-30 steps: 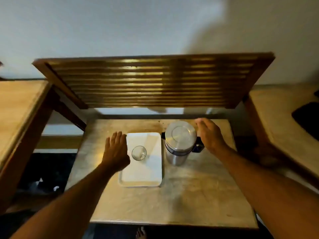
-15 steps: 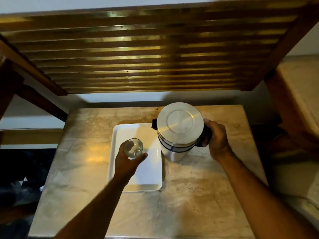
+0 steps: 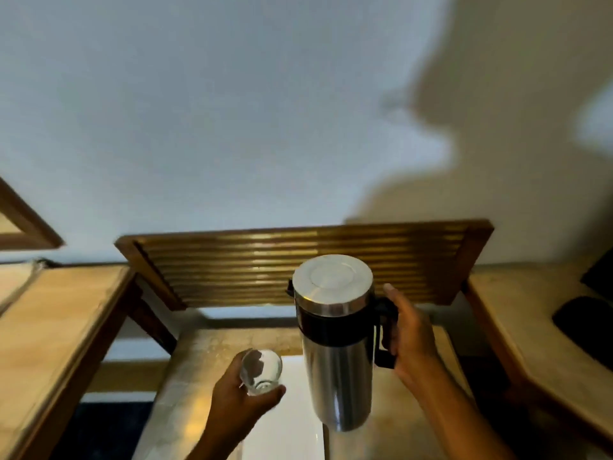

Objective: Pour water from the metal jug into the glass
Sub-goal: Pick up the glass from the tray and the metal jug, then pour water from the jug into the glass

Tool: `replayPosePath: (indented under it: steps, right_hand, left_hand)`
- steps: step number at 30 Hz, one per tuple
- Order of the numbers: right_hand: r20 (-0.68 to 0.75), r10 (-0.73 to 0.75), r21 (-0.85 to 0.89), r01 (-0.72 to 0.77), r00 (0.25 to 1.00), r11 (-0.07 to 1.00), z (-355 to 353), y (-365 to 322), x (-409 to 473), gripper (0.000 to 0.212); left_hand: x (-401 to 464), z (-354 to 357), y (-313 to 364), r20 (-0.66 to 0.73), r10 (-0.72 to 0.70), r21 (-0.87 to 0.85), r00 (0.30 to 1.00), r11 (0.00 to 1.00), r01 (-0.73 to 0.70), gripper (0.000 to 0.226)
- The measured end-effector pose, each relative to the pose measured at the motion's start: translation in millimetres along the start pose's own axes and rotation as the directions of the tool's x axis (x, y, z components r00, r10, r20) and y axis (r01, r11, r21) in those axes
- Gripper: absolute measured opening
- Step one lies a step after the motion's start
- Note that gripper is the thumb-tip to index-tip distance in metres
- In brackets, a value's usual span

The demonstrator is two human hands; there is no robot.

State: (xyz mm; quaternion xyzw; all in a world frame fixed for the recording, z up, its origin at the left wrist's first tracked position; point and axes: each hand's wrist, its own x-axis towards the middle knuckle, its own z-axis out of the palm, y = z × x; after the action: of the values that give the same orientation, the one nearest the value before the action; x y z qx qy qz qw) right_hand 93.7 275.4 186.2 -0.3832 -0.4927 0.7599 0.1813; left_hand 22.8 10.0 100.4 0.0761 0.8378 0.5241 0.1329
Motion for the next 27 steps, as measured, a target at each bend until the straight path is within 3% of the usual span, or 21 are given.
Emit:
replayPosePath:
  steps: [3,8,11,13,16,20,27]
  right_hand:
    - [0.097,-0.181,-0.082,0.189,0.979,0.979,24,-83,-44,0.036]
    - [0.278,-0.436,-0.224,0.499,0.856,0.837,68,-212,-118,0.034]
    - [0.39,-0.542,-0.365,0.666,0.744,0.651,93,-275,-149,0.042]
    - [0.464,-0.593,-0.486,0.749,0.658,0.451,105,-310,-174,0.048]
    - [0.566,-0.602,-0.596,0.784,0.564,0.174,122,-351,-202,0.053]
    - [0.687,-0.548,-0.629,0.768,0.478,-0.119,138,-386,-227,0.057]
    - [0.747,-0.532,-0.608,0.734,0.399,-0.304,156,-414,-251,0.05]
  left_hand:
    - [-16,-36,83,-0.012,0.169,0.031,0.986,0.985,-0.168,0.059]
    - [-40,-92,199,-0.005,0.316,0.0,0.949,0.949,-0.316,0.042]
    - [-47,-115,247,-0.032,0.414,-0.029,0.91,0.909,-0.415,0.042]
    - [-55,-129,272,-0.023,0.474,-0.027,0.88,0.88,-0.474,0.041]
    - [-61,-144,296,-0.022,0.543,-0.001,0.839,0.839,-0.544,0.041]
    - [-70,-150,320,-0.032,0.584,-0.001,0.811,0.812,-0.584,0.049]
    - [-69,-146,339,-0.049,0.629,-0.021,0.776,0.776,-0.63,0.044]
